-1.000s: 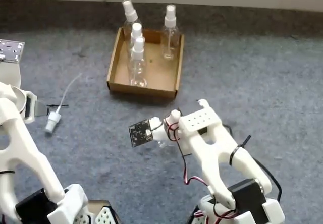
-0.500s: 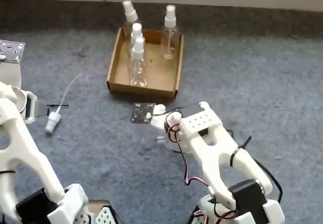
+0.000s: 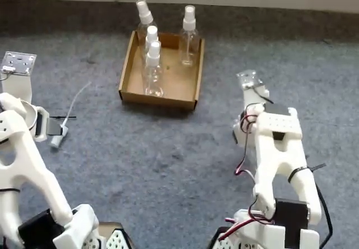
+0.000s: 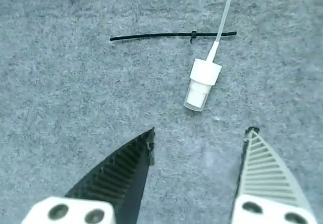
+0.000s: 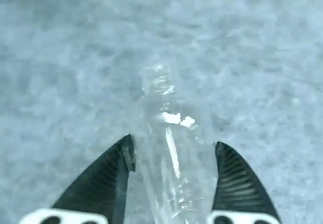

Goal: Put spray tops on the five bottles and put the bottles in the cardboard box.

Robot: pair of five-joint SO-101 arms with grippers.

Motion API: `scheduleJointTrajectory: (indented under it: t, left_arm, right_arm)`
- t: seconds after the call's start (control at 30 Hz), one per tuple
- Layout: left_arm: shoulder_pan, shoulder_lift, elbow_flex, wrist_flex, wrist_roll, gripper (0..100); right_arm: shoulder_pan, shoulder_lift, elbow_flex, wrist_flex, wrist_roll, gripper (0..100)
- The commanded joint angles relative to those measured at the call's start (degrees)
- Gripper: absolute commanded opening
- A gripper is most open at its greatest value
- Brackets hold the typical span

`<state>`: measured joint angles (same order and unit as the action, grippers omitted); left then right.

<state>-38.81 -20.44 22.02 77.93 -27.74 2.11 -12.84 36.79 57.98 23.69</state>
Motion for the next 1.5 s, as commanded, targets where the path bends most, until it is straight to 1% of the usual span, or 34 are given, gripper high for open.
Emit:
scheduleJointTrajectory:
  t: [0.0, 0.1, 0.2, 0.37, 0.43, 0.5, 0.63, 0.77, 0.87, 1.0, 1.33, 1.4, 1.47]
  left_arm:
    - [4.6, -1.9, -0.1, -0.7, 2.9, 26]
    - [7.3, -1.2, 0.1, -1.8, 3.2, 26]
    - [7.9, 3.6, -1.1, -4.3, 6.1, 26]
    - [3.5, 16.9, -6.3, -5.5, 5.9, 26]
    - [2.1, 21.6, -8.6, -5.5, 5.9, 26]
    - [1.9, 25.5, -10.6, -5.3, 5.9, 26]
    - [2.1, 32.2, -12.1, -5.7, 5.9, 26]
    - [3.8, 37.5, -12.1, -9.7, 6.3, 24]
    - [5.9, 40.1, -12.1, -10.1, 9.6, 21]
    - [12.4, 39.2, -12.0, -4.7, 12.7, 21]
    - [30.5, 29.6, -12.0, 7.2, 31.0, 21]
    - [33.4, 28.5, -12.1, 8.5, 32.4, 21]
    - [34.9, 27.5, -12.4, 8.8, 32.3, 21]
  right_arm:
    - [1.7, -0.3, -6.8, -0.7, -4.2, 12.3]
    - [1.9, 0.0, -9.4, -1.0, -7.1, 12.3]
    - [1.9, 4.1, -11.6, -0.7, -8.0, 12.3]
    - [3.3, 14.3, -17.4, -0.6, -8.4, 12.3]
    - [4.5, 17.2, -19.6, -0.6, -11.5, 12.3]
    - [5.2, 18.6, -21.3, -0.6, -12.9, 12.3]
    - [5.1, 18.9, -22.4, -0.5, -13.1, 12.4]
    - [5.1, 18.9, -22.4, -0.5, -13.1, 12.4]
    - [5.1, 18.9, -22.4, -0.5, -13.0, 12.4]
    - [5.1, 18.9, -22.4, -0.5, -12.9, 12.4]
    - [5.1, 19.2, -22.2, -0.5, -13.1, 12.4]
    - [5.1, 19.2, -22.2, -0.5, -13.1, 12.4]
    - [5.1, 19.2, -22.2, -0.5, -12.9, 12.4]
